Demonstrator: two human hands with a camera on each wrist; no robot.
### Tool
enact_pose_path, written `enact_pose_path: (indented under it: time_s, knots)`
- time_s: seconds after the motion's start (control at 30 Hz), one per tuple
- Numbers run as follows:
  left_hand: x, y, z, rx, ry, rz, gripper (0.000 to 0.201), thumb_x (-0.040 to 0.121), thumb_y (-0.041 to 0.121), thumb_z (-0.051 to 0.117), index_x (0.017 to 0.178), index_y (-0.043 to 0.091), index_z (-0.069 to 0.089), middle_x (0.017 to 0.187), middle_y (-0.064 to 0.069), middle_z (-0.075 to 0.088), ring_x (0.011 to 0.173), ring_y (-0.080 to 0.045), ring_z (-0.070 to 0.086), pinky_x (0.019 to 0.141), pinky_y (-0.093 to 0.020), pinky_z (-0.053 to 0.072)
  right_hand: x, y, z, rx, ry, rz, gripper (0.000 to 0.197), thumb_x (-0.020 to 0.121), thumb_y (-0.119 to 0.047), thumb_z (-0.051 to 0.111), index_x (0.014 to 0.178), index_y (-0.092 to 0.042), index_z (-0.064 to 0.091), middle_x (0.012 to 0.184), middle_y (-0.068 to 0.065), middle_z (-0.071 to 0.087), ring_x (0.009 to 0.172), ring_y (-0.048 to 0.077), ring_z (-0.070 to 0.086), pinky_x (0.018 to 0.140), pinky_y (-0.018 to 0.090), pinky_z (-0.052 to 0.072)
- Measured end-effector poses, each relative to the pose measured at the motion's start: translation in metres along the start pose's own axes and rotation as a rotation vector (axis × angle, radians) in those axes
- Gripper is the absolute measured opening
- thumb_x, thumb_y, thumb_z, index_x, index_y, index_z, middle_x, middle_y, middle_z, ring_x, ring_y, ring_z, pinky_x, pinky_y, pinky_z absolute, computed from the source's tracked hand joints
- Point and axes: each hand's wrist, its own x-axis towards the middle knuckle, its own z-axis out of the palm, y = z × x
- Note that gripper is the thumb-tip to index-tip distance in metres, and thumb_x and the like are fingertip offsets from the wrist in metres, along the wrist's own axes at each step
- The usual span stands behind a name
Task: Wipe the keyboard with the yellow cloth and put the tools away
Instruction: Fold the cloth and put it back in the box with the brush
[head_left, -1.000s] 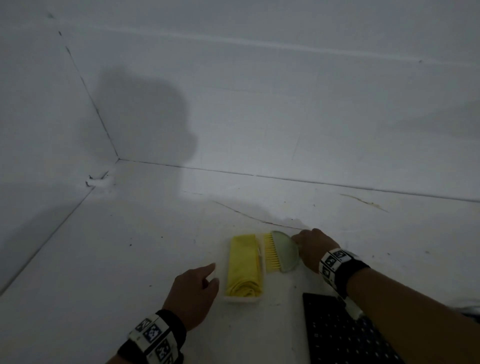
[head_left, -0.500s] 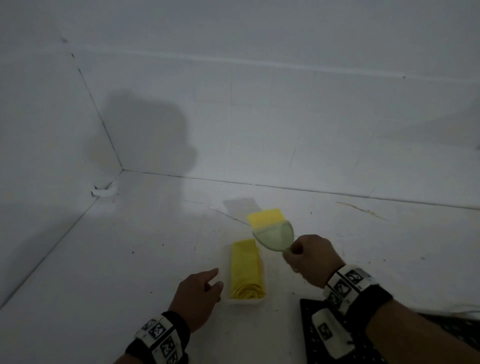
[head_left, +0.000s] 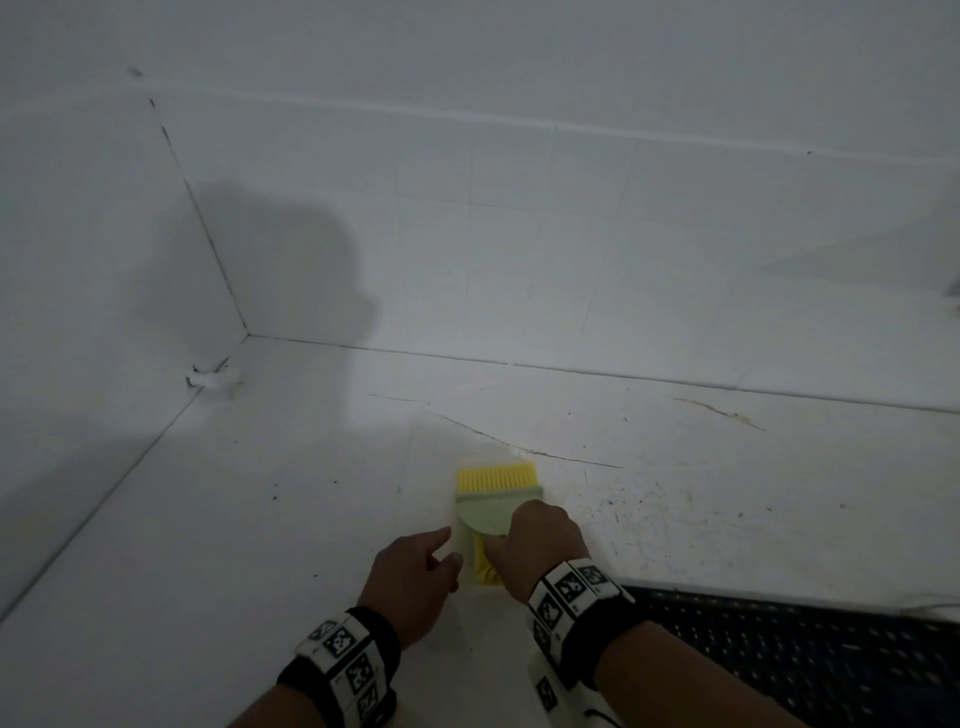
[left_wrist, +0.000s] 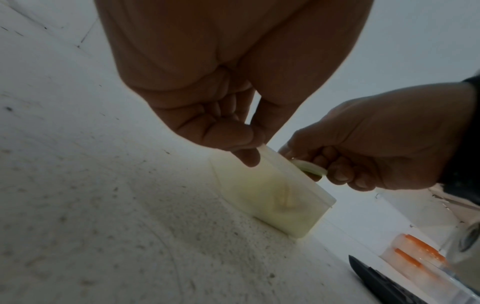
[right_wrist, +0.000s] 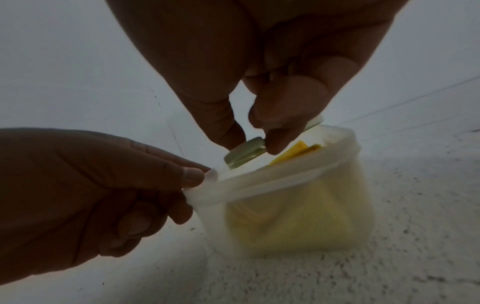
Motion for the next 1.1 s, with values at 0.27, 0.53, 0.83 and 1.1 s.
enact_pose_path:
  time_s: [0.27,0.53,0.83,1.1]
  knots:
    - [-0.001,0.004,-0.004,0.067,-0.017,0.052,0.05,0.103,0.035,0.059,0.15,0.02,0.052,0.087,0.008,0.079,0.07,0.003,0.065,0.089,-0.024,0.054,0.007,-0.01,0.011,-0.028,-0.066,0.033,0.017,0.089,-0.028,0.058,0.099,-0.014,0.059,0.115,0.009,0.065,0.103,0.025,0.065,0.082,0.03,0.052]
    - [0.002,0.004,-0.002,0.095,0.012,0.049,0.051,0.102,0.036,0.059,0.15,0.02,0.052,0.097,0.005,0.079,0.09,-0.003,0.069,0.092,-0.022,0.05,0.011,0.004,0.011,-0.043,-0.008,0.027,0.022,0.091,-0.037,0.051,0.089,-0.018,0.061,0.093,0.005,0.068,0.083,0.02,0.066,0.076,0.032,0.058]
    - [-0.003,-0.011,-0.021,0.149,0.083,0.005,0.045,0.102,0.038,0.057,0.145,0.023,0.058,0.117,0.0,0.075,0.101,-0.011,0.068,0.1,-0.03,0.052,0.013,0.03,0.006,0.521,-0.146,0.212,0.026,0.094,-0.022,0.059,0.113,-0.006,0.065,0.084,0.011,0.072,0.052,0.024,0.072,0.053,0.039,0.063]
    - [-0.049,-0.069,-0.095,0.124,0.394,-0.214,0.036,0.1,0.032,0.063,0.133,0.019,0.069,0.123,-0.001,0.073,0.106,-0.013,0.065,0.103,-0.029,0.047,0.013,-0.073,0.056,0.53,-0.282,-0.018,0.014,0.095,-0.02,0.056,0.105,-0.01,0.057,0.084,0.011,0.07,0.051,0.019,0.072,0.048,0.03,0.059]
